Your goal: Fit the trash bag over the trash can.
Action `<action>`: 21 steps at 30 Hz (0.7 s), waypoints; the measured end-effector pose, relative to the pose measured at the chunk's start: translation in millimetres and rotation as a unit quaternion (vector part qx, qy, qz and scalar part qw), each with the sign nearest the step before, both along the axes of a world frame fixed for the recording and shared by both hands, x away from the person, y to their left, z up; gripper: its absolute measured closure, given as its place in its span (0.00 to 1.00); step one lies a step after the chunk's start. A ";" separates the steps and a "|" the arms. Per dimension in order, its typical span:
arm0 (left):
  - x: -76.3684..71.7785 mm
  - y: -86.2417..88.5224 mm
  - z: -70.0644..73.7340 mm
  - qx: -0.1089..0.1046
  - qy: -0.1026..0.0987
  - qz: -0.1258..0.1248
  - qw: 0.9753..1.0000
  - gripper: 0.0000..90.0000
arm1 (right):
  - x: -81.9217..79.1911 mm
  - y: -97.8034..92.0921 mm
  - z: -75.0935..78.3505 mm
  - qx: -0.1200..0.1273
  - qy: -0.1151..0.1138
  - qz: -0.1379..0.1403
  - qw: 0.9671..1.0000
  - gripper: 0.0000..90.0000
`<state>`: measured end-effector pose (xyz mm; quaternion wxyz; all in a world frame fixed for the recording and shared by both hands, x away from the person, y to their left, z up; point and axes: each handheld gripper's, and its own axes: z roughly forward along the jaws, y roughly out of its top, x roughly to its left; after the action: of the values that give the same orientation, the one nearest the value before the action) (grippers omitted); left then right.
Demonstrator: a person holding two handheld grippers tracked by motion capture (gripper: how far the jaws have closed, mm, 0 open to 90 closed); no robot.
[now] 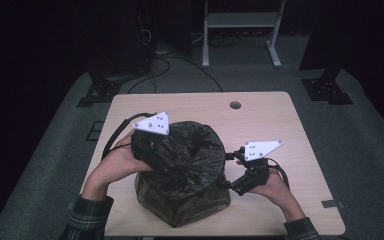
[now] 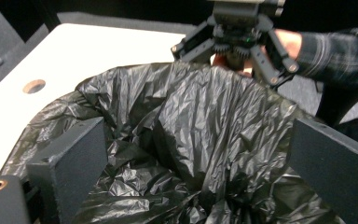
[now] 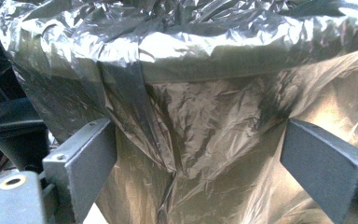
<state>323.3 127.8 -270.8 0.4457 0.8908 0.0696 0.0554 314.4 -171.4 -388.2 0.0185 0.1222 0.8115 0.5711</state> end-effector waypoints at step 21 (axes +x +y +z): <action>17.5 -47.6 -23.0 0.100 0.011 0.009 0.995 0.02 | 1.2 0.4 4.9 0.002 0.002 0.002 1.000 0.11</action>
<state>340.8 80.3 -293.9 0.3526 0.9309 0.0762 0.0565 315.5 -171.0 -383.3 0.0161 0.1218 0.8106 0.5726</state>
